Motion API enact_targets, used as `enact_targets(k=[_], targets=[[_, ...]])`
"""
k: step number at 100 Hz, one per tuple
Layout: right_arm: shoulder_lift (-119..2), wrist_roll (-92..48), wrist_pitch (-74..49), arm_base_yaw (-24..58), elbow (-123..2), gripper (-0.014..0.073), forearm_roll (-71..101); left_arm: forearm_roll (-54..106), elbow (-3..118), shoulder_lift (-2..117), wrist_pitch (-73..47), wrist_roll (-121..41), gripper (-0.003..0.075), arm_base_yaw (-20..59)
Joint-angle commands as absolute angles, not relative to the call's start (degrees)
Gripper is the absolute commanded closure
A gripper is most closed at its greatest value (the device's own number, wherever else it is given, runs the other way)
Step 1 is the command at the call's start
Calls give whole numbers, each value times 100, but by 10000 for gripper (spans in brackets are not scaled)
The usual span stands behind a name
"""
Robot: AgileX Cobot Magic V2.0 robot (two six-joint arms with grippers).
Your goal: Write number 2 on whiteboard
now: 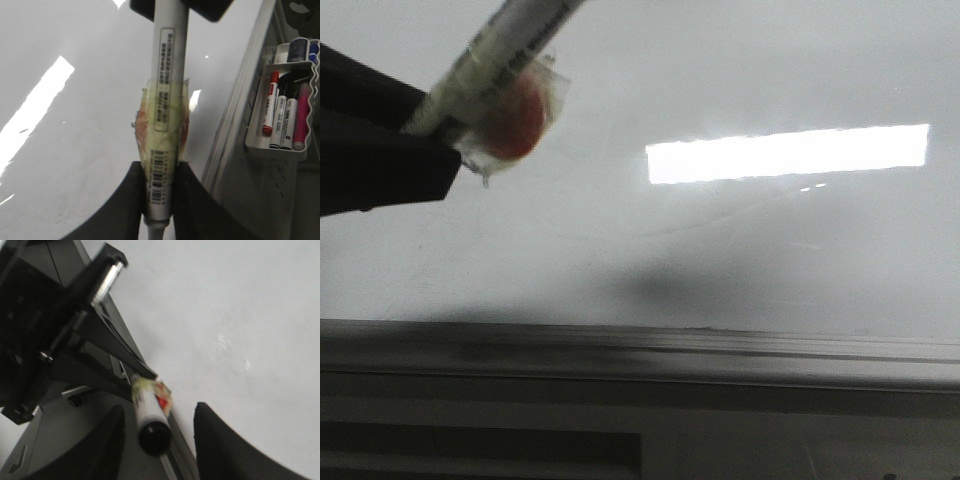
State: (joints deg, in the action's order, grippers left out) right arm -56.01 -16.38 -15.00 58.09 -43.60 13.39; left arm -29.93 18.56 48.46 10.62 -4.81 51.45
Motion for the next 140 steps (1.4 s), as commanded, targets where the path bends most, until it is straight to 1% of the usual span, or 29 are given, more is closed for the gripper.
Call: enact_targets(k=[1, 11, 40, 43, 47, 49, 52, 53, 54, 56, 58, 70, 75, 79, 84, 89, 94, 101, 106, 109, 122, 128, 133, 138, 139, 140], targets=[[-5648, -1690, -908, 5983, -4598, 309, 1393, -2973, 2044, 4837, 1424, -488, 739, 5189], [-5800, -1690, -786, 6106, -4598, 309, 1393, -2973, 2044, 4837, 1424, -488, 739, 5189], [-5934, -1690, -775, 6106, -4598, 315, 1393, -2973, 2044, 4837, 1424, -488, 739, 5189], [-5934, -1690, -788, 6106, -4598, 330, 1383, -2973, 2044, 4837, 1424, -488, 739, 5189], [-5934, -1690, -798, 6106, -4598, 378, 1383, -2973, 2044, 4837, 1424, -488, 739, 5189], [-5934, -1690, -798, 6106, -4598, 431, 1383, -2973, 2044, 4837, 1424, -488, 739, 5189], [-5934, -1690, -814, 6106, -4598, 483, 1383, -2973, 2044, 4837, 1424, -488, 739, 5189], [-5934, -1690, -830, 6106, -4598, 522, 1383, -2973, 2044, 4837, 1424, -488, 739, 5189], [-5934, -1690, -841, 6106, -4598, 543, 1383, -2973, 2044, 4837, 1424, -488, 739, 5189], [-5934, -1690, -855, 6106, -4598, 626, 1370, -2973, 2044, 4837, 1424, -488, 739, 5189], [-5934, -1690, -855, 6106, -4598, 671, 1370, -2973, 2044, 4837, 1424, -488, 739, 5189], [-5934, -1690, -855, 6106, -4598, 664, 1370, -2973, 2044, 4837, 1424, -488, 738, 5189], [-5934, -1690, -855, 6106, -4598, 664, 1370, -2973, 2044, 4824, 1424, -488, 726, 5189], [-5934, -1690, -855, 6106, -4598, 664, 1370, -2962, 2044, 4816, 1450, -488, 698, 5189], [-5934, -1662, -855, 6106, -4598, 664, 1393, -2934, 2047, 4816, 1475, -488, 645, 5189], [-5921, -1550, -855, 6106, -4598, 664, 1401, -2852, 2057, 4801, 1492, -488, 574, 5189], [-5921, -1539, -845, 6106, -4598, 664, 1401, -2678, 2070, 4754, 1490, -488, 482, 5189], [-5910, -1539, -804, 6072, -4598, 664, 1349, -2347, 2070, 4599, 1466, -488, 386, 5189], [-5896, -1539, -793, 6032, -4610, 664, 1349, -2130, 2070, 4409, 1457, -488, 346, 5189], [-5895, -1539, -811, 5983, -4635, 664, 1349, -2057, 2070, 4235, 1457, -488, 337, 5157], [-5863, -1555, -877, 5749, -4802, 664, 1317, -2018, 2070, 3467, 1253, -488, 337, 4945], [-5847, -1583, -890, 5661, -4888, 664, 1075, -1746, 2070, 3070, 1084, -488, 359, 4767], [-5847, -1591, -950, 5596, -4950, 664, 793, -1474, 2070, 2776, 964, -488, 413, 4596], [-5847, -1591, -995, 5525, -5021, 664, 633, -1258, 2070, 2522, 854, -488, 514, 4407], [-5847, -1591, -1010, 5505, -5024, 664, 632, -1239, 2070, 2489, 841, -488, 550, 4379], [-5847, -1591, -1012, 5494, -5042, 664, 616, -1208, 2070, 2427, 829, -488, 569, 4322]])
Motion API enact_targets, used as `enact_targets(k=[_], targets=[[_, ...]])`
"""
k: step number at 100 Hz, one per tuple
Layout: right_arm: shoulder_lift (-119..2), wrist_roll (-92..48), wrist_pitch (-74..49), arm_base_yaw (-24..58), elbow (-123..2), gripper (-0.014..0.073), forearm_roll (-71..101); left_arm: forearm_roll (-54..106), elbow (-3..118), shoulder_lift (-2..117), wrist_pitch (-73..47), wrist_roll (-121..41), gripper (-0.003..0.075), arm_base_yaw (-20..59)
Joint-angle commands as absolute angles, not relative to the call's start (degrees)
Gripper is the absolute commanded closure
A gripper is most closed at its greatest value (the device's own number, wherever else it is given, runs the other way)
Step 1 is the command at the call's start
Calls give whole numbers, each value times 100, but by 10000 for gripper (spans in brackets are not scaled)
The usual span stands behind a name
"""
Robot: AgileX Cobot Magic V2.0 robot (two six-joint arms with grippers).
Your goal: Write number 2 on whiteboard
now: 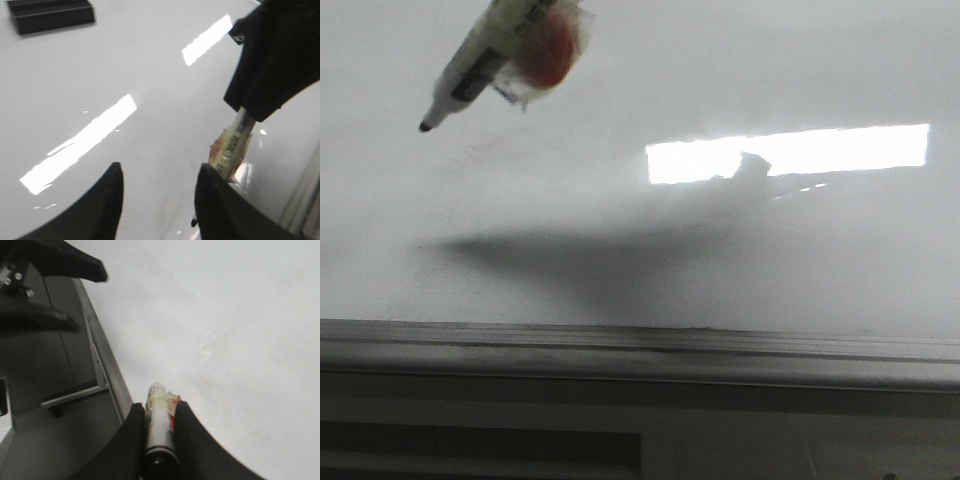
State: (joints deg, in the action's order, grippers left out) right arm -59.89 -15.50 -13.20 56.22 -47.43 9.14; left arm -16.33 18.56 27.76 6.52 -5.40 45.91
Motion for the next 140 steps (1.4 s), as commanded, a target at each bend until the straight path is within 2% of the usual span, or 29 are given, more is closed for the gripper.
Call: enact_targets(k=[1, 6, 29, 43, 75, 100, 123, 140], targets=[[-5847, -1591, -1026, 5482, -5056, 664, 602, -1207, 2070, 2398, 814, -488, 608, 4293], [-5847, -1591, -1082, 5363, -5103, 664, 589, -1192, 2070, 2228, 781, -488, 745, 4095], [-5860, -1591, -1118, 4685, -5253, 664, 600, -959, 2070, 2068, 846, -488, 740, 3295], [-5988, -1591, -1349, 4592, -5431, 664, 614, -888, 2070, 2068, 855, -488, 739, 3077], [-6512, -1591, -1572, 4522, -5857, 664, 409, -888, 2070, 2068, 855, -488, 739, 3077], [-6370, -1591, -2206, 4023, -6290, 662, 184, -888, 2070, 2068, 855, -488, 739, 3077], [-6064, -1327, -3391, 4010, -6198, 659, 150, -888, 2070, 2068, 855, -488, 740, 3077], [-6219, -1327, -3025, 4215, -5703, 659, 619, -888, 2070, 2068, 855, -488, 739, 3077]])
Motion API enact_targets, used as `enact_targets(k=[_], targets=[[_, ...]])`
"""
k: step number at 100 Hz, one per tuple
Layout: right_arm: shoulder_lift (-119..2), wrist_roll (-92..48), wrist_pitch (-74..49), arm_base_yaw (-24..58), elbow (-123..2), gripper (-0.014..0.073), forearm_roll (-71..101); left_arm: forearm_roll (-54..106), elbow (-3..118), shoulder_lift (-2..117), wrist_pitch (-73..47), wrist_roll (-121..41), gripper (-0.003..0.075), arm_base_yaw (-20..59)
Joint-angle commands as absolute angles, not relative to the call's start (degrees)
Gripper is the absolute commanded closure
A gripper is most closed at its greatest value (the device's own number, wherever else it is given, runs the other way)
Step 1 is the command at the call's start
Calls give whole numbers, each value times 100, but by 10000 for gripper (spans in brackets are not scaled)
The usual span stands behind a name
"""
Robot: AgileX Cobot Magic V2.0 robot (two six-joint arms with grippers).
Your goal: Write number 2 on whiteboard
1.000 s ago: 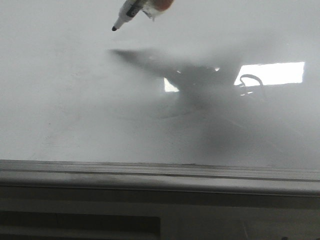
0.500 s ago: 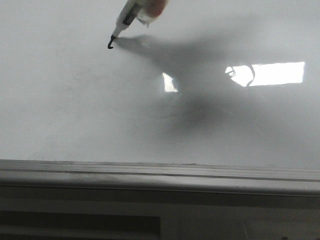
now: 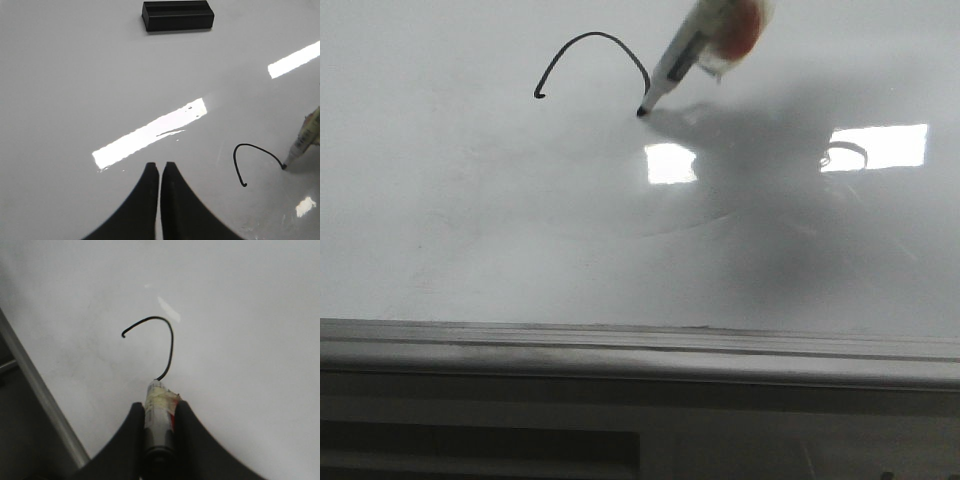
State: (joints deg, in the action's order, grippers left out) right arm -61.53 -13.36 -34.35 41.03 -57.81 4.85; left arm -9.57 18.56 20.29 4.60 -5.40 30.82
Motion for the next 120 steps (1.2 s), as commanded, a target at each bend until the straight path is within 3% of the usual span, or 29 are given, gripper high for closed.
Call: enact_targets(k=[1, 27, 75, 97, 112, 120], targets=[[-6236, -1327, -2997, 4234, -5688, 659, 630, -888, 2070, 2068, 855, -488, 739, 3077], [-6843, -1299, -2275, 4941, -5620, 659, 662, -888, 2070, 2068, 844, -488, 739, 3077], [-5730, 635, -3917, 4941, -5071, 659, -1365, -910, 2070, 2068, 834, -488, 739, 3077], [-5332, 658, -3501, 5077, -5064, 660, -1179, -1004, 2070, 2068, 882, -488, 739, 3089], [-5270, 658, -3243, 5701, -5186, 665, -1126, -1134, 2070, 2095, 867, -488, 738, 3271], [-5360, 658, -2990, 5996, -5214, 665, -1126, -1187, 2070, 2248, 867, -488, 690, 3567]])
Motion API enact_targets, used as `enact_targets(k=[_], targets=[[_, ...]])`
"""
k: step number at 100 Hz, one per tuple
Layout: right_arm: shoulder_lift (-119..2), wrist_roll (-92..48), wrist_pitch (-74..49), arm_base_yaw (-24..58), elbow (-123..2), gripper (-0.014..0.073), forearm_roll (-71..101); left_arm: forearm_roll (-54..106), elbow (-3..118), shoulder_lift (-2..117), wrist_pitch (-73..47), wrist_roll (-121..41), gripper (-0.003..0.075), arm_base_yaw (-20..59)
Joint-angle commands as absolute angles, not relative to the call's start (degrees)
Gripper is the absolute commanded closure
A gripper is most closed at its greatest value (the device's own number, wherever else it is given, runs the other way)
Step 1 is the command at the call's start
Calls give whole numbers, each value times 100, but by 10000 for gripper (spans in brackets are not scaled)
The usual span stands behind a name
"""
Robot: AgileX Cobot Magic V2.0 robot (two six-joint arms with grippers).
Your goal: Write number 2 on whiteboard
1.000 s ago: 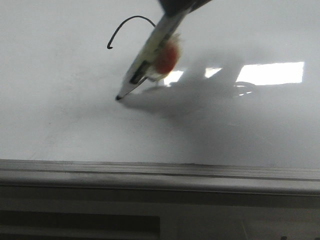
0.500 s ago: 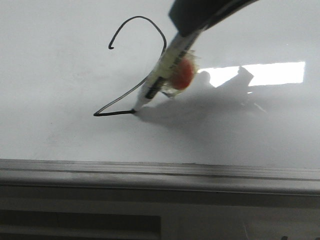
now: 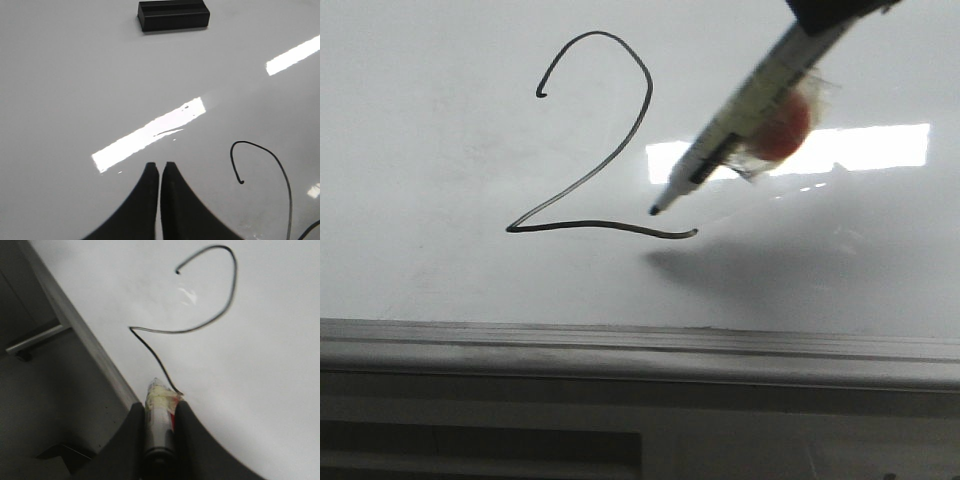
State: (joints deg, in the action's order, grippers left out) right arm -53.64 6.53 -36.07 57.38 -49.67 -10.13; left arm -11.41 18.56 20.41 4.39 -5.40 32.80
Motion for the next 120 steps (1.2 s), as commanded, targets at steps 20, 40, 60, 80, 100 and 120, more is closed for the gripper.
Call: enact_targets(k=[20, 40, 60, 80, 100, 120], targets=[[-5969, 658, -2815, 6253, -5520, 665, -1321, -1548, 2070, 2984, 854, -488, 355, 4879], [-6450, 658, -2633, 6462, -5893, 665, -1321, -2676, 2109, 3992, 883, -488, 343, 5719], [-6540, 658, -2826, 6657, -6018, 665, -1196, -2336, 2314, 4676, 898, -488, 343, 5435], [-6540, 658, -2742, 6766, -6018, 665, -1188, -2196, 2329, 4817, 924, -488, 357, 5079], [-6540, 658, -2675, 6766, -6018, 665, -1188, -2196, 2329, 4826, 728, -488, 685, 5175], [-6540, 658, -2593, 6766, -6018, 664, -1188, -2184, 2329, 4826, 728, -488, 739, 5175]])
